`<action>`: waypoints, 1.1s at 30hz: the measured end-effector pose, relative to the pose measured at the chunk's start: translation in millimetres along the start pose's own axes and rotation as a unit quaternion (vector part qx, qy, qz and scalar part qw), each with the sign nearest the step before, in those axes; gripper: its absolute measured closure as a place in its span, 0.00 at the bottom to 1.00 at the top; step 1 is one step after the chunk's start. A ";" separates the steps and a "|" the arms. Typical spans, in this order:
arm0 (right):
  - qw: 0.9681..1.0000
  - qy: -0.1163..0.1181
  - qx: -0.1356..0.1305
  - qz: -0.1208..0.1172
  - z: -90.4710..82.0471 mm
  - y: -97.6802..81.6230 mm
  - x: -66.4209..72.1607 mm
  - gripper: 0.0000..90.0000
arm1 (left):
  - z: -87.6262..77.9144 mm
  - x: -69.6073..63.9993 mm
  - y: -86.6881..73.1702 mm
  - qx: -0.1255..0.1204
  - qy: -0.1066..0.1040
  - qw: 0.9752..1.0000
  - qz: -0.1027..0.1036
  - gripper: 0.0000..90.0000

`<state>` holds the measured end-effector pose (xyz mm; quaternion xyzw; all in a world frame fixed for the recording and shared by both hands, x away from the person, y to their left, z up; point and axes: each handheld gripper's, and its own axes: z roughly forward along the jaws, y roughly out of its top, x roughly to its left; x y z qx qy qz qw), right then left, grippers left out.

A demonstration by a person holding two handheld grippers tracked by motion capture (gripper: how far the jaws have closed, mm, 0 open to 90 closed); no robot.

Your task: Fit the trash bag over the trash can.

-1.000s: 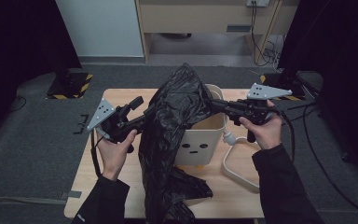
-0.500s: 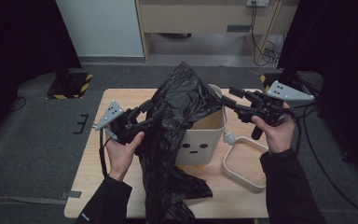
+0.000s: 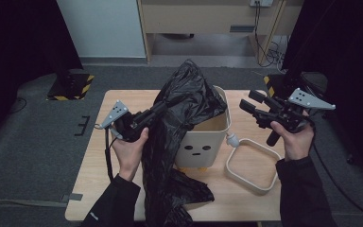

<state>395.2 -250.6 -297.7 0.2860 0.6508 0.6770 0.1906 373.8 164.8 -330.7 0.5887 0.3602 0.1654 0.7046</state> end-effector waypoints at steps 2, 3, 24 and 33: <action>1.000 0.002 -0.001 0.000 -0.6 -0.7 0.1 0.47 | -2.6 -2.1 4.4 -0.008 0.000 1.000 0.006 1.00; 1.000 0.003 -0.002 0.001 -0.9 -0.6 0.4 0.47 | -4.9 -4.2 7.7 -0.016 -0.001 1.000 0.011 1.00; 0.999 0.049 -0.007 -0.017 30.2 1.5 28.3 0.57 | 11.7 -59.2 7.5 0.075 -0.044 0.994 0.064 0.97; 0.996 0.049 0.069 -0.042 55.4 -8.3 34.0 0.67 | -24.2 -37.2 27.8 0.005 -0.025 0.996 0.085 0.45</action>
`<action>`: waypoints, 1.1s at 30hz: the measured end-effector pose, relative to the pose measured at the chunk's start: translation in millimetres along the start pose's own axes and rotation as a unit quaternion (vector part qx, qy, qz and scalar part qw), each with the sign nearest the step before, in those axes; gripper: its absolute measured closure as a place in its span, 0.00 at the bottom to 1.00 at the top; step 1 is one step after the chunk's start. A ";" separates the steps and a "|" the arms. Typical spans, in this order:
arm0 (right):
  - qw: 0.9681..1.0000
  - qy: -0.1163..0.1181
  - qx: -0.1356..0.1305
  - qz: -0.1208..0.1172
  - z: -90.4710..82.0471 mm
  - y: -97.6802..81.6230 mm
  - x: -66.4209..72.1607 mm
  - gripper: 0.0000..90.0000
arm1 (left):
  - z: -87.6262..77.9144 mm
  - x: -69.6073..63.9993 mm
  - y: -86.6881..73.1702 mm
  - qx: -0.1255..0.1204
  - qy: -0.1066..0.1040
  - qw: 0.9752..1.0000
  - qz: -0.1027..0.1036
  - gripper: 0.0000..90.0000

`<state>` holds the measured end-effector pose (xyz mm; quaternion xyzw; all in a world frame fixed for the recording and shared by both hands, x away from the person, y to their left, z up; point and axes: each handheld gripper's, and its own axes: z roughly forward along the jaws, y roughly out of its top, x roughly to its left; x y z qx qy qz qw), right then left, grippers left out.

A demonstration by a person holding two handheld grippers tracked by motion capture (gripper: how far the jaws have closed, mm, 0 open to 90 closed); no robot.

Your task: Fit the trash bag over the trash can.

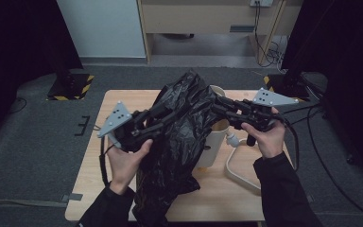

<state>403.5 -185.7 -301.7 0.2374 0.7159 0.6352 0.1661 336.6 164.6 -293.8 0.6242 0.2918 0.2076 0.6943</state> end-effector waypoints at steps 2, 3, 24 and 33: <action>1.000 -0.004 0.012 -0.004 3.6 -1.7 -1.3 0.67 | -6.5 8.5 -0.5 -0.011 0.008 1.000 0.003 0.36; 1.000 0.000 0.013 -0.001 5.4 -1.4 -1.7 0.66 | -10.9 18.2 -4.4 -0.014 0.016 1.000 0.002 0.33; 0.999 0.013 -0.048 -0.001 -21.3 1.5 6.3 0.55 | 27.7 54.4 -38.2 -0.008 -0.020 0.998 -0.066 0.43; 1.000 0.010 0.015 -0.009 12.3 1.0 3.0 0.73 | 19.0 44.0 -33.4 0.007 -0.021 0.997 -0.068 0.83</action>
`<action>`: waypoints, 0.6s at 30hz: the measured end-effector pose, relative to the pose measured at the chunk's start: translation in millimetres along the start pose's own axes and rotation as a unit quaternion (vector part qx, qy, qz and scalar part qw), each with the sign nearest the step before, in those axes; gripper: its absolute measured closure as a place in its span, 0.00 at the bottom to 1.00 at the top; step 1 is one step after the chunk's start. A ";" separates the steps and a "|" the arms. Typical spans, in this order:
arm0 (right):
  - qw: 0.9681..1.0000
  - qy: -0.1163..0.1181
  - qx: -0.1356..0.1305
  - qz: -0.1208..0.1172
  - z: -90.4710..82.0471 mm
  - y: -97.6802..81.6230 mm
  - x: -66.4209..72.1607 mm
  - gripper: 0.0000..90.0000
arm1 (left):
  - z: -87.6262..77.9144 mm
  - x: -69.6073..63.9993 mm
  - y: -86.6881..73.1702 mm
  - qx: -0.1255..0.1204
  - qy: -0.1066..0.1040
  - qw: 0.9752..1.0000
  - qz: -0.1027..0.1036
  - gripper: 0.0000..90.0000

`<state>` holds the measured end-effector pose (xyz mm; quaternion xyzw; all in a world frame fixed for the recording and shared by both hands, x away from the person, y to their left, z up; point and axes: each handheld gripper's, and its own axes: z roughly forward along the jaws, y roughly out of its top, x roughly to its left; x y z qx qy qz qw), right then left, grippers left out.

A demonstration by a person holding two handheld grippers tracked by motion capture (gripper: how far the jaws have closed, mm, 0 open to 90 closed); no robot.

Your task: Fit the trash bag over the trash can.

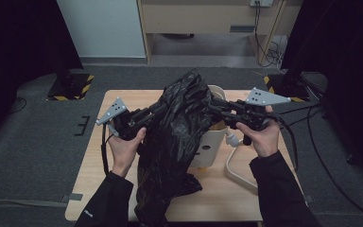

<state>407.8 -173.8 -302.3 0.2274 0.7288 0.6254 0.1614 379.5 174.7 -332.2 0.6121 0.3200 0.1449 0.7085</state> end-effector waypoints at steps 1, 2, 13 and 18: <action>1.000 0.000 0.009 0.005 1.1 1.1 -1.1 0.72 | -2.7 -1.9 1.0 0.001 -0.001 1.000 -0.002 0.88; 1.000 0.001 0.015 0.007 1.4 2.2 -2.1 0.70 | -5.4 -4.1 2.1 0.003 -0.004 1.000 -0.004 0.91; 0.997 0.003 -0.074 0.000 -44.7 10.1 8.8 0.44 | -15.5 -44.5 14.0 0.007 0.013 1.000 0.026 1.00; 0.995 -0.002 -0.096 -0.006 -57.6 12.8 14.1 0.38 | -7.7 -46.8 17.9 0.011 0.045 0.999 0.023 1.00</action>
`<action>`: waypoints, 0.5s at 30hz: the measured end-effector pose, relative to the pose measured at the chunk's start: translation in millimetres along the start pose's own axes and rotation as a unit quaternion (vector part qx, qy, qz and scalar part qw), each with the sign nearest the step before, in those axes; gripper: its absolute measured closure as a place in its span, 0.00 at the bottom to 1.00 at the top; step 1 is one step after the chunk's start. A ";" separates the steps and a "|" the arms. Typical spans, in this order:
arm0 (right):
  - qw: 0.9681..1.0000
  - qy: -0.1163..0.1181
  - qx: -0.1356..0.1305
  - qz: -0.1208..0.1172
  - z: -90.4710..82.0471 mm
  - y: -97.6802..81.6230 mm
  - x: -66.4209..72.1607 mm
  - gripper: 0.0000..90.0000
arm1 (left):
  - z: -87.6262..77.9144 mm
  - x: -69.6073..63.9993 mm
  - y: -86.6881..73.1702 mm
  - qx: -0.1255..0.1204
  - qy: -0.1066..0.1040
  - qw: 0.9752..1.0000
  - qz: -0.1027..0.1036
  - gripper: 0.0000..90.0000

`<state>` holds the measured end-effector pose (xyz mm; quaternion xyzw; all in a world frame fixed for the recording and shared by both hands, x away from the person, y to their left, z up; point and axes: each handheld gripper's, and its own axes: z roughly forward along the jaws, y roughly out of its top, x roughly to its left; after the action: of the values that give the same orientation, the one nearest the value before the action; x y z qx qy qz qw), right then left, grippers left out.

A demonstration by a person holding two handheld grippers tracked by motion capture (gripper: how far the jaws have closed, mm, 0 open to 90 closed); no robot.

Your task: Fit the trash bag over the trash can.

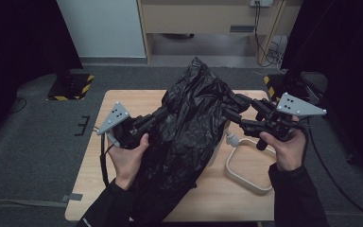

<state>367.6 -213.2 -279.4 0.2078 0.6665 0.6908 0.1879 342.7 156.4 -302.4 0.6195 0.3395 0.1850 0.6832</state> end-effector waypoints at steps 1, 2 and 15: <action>1.000 -0.003 -0.001 0.001 -0.3 0.5 -0.9 0.37 | 0.4 1.7 0.6 -0.002 0.008 1.000 -0.001 1.00; 1.000 -0.008 -0.004 -0.001 -0.6 1.1 -2.4 0.37 | 0.1 8.5 1.4 -0.004 0.024 1.000 -0.010 1.00; 0.999 -0.007 0.031 -0.001 27.0 -4.5 -5.5 0.67 | -3.6 18.2 -5.7 0.009 0.052 0.998 -0.030 1.00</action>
<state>386.8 -193.2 -283.4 0.2178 0.6867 0.6679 0.1869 352.1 170.3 -312.2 0.6044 0.3944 0.1933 0.6647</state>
